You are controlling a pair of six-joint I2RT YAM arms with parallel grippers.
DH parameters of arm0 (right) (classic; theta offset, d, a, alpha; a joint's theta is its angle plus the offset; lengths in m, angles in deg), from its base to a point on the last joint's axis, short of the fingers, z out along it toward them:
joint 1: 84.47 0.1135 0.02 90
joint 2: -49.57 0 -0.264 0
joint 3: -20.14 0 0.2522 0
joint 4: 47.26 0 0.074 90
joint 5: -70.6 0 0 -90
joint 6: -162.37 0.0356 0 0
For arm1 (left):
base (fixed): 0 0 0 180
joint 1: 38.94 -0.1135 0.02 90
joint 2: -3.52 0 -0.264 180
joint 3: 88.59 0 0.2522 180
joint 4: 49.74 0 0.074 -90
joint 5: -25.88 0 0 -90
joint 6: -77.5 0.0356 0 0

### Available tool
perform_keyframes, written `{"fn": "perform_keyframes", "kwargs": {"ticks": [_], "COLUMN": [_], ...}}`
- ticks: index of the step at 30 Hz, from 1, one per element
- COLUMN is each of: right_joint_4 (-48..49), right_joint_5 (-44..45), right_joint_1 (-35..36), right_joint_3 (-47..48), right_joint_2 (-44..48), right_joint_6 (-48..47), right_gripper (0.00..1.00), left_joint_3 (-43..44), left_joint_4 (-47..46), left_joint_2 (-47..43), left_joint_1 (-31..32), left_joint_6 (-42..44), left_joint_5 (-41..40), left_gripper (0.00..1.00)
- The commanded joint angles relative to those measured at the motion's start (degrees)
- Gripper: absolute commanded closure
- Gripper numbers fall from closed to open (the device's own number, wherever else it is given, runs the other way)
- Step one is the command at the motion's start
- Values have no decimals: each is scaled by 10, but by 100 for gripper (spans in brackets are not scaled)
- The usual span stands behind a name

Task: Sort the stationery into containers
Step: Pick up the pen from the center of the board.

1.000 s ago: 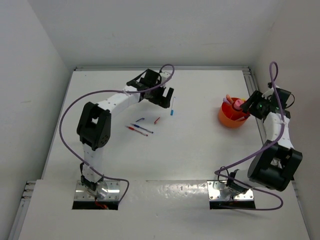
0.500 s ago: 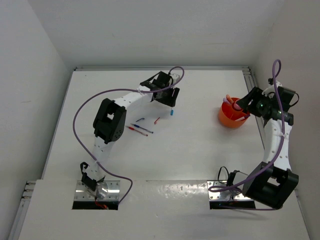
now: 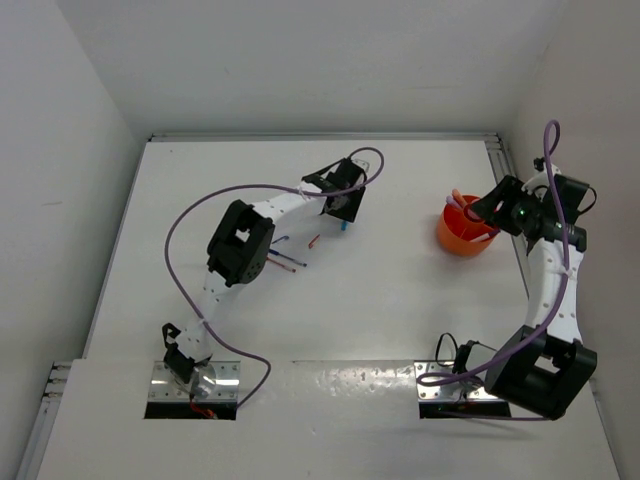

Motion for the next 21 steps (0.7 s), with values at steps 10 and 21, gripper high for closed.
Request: {"fn": "perform_keyframes", "kwargs": {"ticks": [10,21], "right_joint_4": [-1,-3], "right_joint_5": [-22,-25], "right_joint_1": [5,11], "right_joint_3": [-9,-7], "right_joint_2": [32,31], "right_joint_6": [-6,-14], "right_gripper": [42,42], "left_joint_3": [76,50], "left_joint_4": [-16,22], "left_joint_2": [73,74], "left_joint_1": [12,12], "left_joint_6": [1,-32], "left_joint_5": [-64,-40], "left_gripper": [53,96]}}
